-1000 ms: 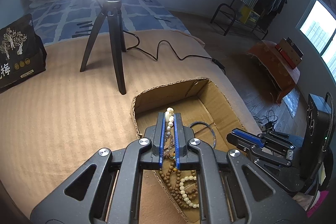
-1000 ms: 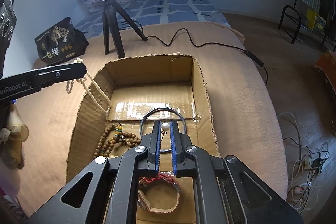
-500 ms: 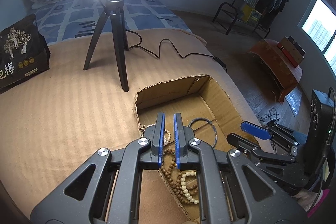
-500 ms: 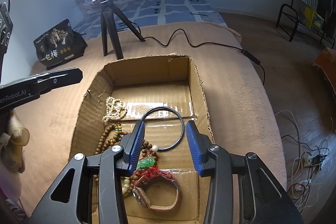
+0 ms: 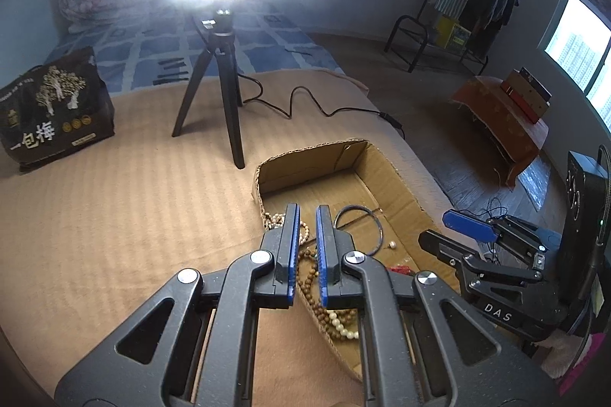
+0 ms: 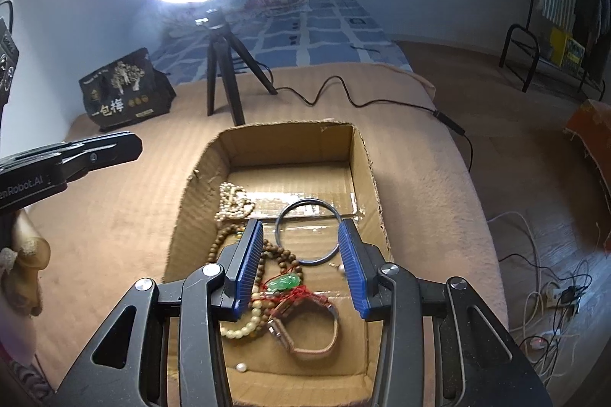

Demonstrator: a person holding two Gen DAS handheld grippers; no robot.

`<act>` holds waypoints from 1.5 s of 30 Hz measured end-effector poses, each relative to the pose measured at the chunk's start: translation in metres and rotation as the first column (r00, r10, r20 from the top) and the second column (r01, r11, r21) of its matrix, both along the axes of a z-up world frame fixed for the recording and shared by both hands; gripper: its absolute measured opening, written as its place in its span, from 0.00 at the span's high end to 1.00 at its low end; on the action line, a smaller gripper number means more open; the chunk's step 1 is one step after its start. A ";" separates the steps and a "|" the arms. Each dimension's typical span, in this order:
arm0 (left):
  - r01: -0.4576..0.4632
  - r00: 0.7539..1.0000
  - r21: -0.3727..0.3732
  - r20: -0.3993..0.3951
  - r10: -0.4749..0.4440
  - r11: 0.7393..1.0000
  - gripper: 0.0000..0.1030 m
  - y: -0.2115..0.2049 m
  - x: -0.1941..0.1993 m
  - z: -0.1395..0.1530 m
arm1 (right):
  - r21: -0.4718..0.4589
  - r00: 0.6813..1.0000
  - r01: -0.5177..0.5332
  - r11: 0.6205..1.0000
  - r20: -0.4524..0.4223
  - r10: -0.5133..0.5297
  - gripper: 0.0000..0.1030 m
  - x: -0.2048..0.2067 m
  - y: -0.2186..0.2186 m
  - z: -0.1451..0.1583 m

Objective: Organize jewelry

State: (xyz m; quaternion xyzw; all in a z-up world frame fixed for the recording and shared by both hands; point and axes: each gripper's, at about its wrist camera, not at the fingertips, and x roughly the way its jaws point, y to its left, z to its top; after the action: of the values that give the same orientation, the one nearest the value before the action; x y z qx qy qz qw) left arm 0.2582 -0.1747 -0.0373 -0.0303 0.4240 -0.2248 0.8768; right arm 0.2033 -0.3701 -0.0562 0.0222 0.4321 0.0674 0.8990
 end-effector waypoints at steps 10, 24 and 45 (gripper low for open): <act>0.000 0.998 0.012 0.059 -0.001 1.000 0.94 0.020 -0.050 0.030 | 0.004 0.999 -0.006 1.000 0.040 0.006 0.62 -0.035 0.011 0.027; -0.014 0.992 0.030 0.124 0.010 0.999 0.75 0.049 -0.120 0.051 | -0.001 0.994 -0.010 1.000 0.105 0.010 0.51 -0.084 0.030 0.055; -0.078 0.971 0.134 0.235 0.045 0.988 0.20 0.059 -0.178 0.046 | -0.061 0.989 0.031 0.998 0.143 -0.022 0.25 -0.118 0.040 0.055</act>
State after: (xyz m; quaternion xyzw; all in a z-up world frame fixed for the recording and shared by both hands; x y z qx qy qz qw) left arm 0.0805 -0.1153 0.0087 0.0454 0.3329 -0.1689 0.9266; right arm 0.0855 -0.3301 -0.0011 -0.0051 0.3685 0.0433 0.9286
